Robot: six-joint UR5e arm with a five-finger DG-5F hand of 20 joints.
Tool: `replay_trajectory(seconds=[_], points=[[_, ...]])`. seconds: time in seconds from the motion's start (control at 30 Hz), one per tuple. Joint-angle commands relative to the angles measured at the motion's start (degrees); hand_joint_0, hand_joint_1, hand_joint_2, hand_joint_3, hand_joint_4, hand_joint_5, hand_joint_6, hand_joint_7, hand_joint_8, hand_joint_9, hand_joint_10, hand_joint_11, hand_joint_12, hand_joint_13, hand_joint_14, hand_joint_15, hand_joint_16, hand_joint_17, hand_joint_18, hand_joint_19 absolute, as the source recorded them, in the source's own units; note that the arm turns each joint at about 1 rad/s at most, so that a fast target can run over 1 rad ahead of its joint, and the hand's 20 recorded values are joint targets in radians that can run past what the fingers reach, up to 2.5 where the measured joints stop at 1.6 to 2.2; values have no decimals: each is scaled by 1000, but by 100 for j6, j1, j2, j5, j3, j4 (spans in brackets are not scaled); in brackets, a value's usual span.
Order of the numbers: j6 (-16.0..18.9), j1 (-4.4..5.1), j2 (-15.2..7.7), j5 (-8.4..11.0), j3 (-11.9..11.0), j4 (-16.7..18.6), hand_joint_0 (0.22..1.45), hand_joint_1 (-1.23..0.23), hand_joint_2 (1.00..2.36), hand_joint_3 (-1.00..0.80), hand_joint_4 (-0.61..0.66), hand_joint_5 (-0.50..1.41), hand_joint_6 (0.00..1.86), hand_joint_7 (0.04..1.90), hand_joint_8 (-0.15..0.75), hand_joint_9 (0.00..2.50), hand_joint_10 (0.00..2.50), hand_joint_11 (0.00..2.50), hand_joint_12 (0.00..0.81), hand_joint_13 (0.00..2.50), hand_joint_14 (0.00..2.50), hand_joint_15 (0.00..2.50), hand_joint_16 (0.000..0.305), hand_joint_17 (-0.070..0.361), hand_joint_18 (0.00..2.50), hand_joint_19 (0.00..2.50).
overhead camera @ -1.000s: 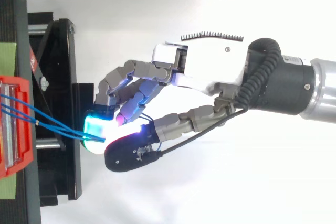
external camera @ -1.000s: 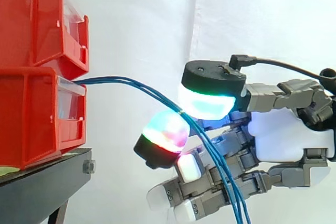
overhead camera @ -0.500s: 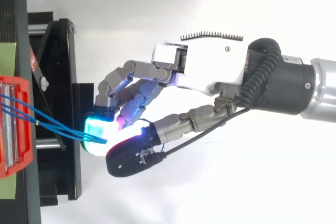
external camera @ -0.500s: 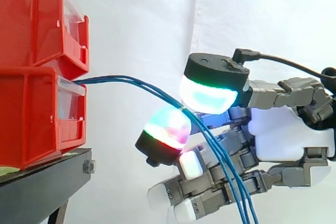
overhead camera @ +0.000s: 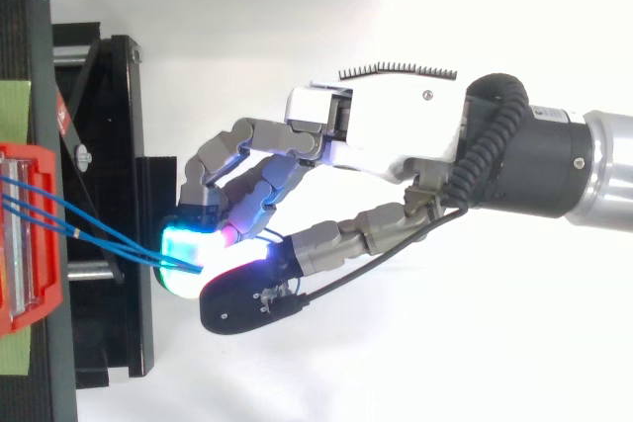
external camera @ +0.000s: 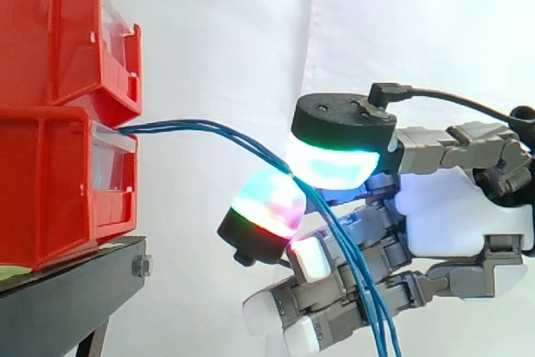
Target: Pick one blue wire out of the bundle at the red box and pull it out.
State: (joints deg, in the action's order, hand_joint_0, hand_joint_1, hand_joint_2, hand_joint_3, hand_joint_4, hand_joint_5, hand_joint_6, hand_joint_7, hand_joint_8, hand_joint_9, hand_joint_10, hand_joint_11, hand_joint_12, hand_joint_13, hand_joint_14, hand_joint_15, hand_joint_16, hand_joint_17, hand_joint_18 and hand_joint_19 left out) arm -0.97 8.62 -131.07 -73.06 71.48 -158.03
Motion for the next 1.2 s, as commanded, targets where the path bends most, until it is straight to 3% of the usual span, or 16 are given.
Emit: replay_trajectory(seconds=[0.0, 0.2, 0.27, 0.33, 0.37, 0.53, 0.57, 0.63, 0.67, 0.7, 0.8, 0.87, 0.9, 1.07, 1.17], points=[[0, 0, 3, -7, -3, 18, 615, -824, 1010, 2, -31, -114, 935, 951, 325, 1015, 17, 554, 395, 667, 14, 314, 65, 147, 543, 416], [79, -9, 3, -104, -3, -9, 600, -791, 1027, -24, 49, -131, 911, 969, 344, 1002, 16, 523, 419, 677, 14, 316, 71, 159, 558, 429], [88, 0, 3, -121, -3, -9, 535, -735, 1256, -97, 102, -134, 899, 956, 356, 995, 17, 506, 435, 677, 12, 314, 74, 167, 550, 431], [97, -9, 3, -130, -12, -9, 517, -683, 1333, -120, 121, -134, 892, 942, 358, 983, 15, 487, 437, 675, 12, 319, 76, 170, 541, 449], [97, -9, 3, -139, -12, -9, 491, -617, 1457, -156, 146, -134, 884, 929, 360, 969, 14, 469, 442, 675, 12, 319, 77, 173, 537, 449], [97, -18, 3, -183, -12, -9, 483, -498, 1571, -168, 167, -135, 863, 930, 360, 956, 16, 455, 438, 667, 13, 323, 76, 172, 521, 461], [97, -18, 3, -200, -12, -9, 467, -463, 1686, -194, 172, -135, 861, 916, 359, 958, 14, 455, 441, 670, 12, 315, 77, 173, 526, 467], [97, -27, 3, -235, -20, -9, 449, -475, 1790, -222, 190, -135, 860, 893, 364, 957, 14, 475, 447, 674, 13, 318, 78, 176, 537, 456], [97, -27, 3, -244, -12, -9, 464, -563, 1719, -185, 200, -142, 869, 826, 367, 954, 15, 509, 446, 675, 14, 327, 77, 174, 544, 449], [97, -27, 3, -262, -20, -9, 469, -582, 1694, -172, 204, -142, 870, 801, 367, 953, 15, 517, 445, 677, 13, 328, 77, 174, 544, 449], [97, -36, 3, -288, -20, -9, 518, -651, 1454, -92, 217, -146, 879, 734, 362, 955, 15, 552, 439, 681, 13, 334, 75, 169, 557, 444], [97, -36, 3, -306, -12, -9, 591, -697, 1085, -18, 263, -153, 888, 695, 351, 952, 18, 570, 425, 677, 13, 342, 72, 162, 544, 449], [97, -36, 3, -306, -20, -9, 600, -707, 1001, -28, 262, -155, 887, 704, 348, 951, 18, 565, 424, 675, 13, 337, 72, 161, 542, 453], [97, -36, 3, -306, -12, 9, 546, -599, 1013, -305, 210, -160, 869, 760, 304, 932, 21, 585, 374, 632, 16, 370, 60, 134, 455, 510], [97, -36, 3, -306, -20, 9, 545, -581, 1011, -335, 204, -156, 860, 785, 306, 934, 19, 588, 378, 637, 15, 367, 60, 135, 457, 510]])
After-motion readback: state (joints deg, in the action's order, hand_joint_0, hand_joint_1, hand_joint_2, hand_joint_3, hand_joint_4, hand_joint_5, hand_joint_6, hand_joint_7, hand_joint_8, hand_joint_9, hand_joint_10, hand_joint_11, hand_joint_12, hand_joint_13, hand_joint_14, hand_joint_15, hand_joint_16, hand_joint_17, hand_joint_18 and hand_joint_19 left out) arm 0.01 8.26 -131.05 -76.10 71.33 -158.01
